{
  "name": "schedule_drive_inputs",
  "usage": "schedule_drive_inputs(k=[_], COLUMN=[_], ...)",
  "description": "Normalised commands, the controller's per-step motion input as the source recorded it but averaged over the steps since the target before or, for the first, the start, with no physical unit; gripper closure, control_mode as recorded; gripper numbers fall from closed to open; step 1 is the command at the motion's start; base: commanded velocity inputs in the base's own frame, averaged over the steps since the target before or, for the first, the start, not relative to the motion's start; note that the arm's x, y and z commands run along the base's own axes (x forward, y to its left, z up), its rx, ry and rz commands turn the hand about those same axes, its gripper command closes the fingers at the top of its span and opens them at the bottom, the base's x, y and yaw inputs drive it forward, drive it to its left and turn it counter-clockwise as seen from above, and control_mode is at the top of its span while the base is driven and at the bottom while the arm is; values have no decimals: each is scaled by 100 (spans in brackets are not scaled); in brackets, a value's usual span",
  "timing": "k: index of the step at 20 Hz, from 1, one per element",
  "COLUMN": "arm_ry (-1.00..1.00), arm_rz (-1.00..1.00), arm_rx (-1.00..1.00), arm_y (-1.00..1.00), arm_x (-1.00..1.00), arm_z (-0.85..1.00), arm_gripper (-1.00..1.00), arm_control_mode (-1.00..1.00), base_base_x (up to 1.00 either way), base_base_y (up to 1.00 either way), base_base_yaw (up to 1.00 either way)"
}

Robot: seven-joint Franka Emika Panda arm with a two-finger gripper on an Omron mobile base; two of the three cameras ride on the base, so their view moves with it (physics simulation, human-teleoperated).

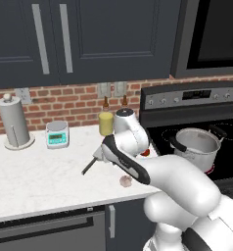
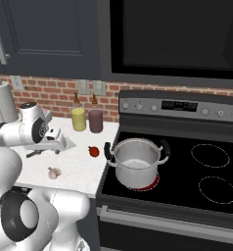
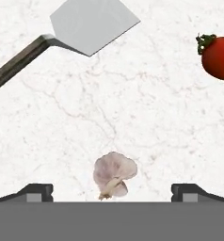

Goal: Put the garlic and tomato in the pot. Retrieve the spatula and lightly stir the vegetables in the pot.

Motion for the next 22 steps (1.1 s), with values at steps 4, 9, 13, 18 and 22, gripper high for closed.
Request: schedule_drive_inputs(k=[4,9,13,18,22], arm_ry=[0,0,0,2,0], arm_rz=[0,1,1,0,0], arm_rx=[-5,-1,0,0,0], arm_y=[8,0,0,-9,-27], arm_x=[0,-14,-21,-22,-21], arm_z=[-46,-28,-6,0,-3], arm_gripper=[-100,-100,-100,-100,-100], arm_control_mode=[-100,-100,-100,-100,-100], base_base_x=[0,0,0,0,0], base_base_y=[0,0,0,0,0], base_base_yaw=[0,0,0,0,0])
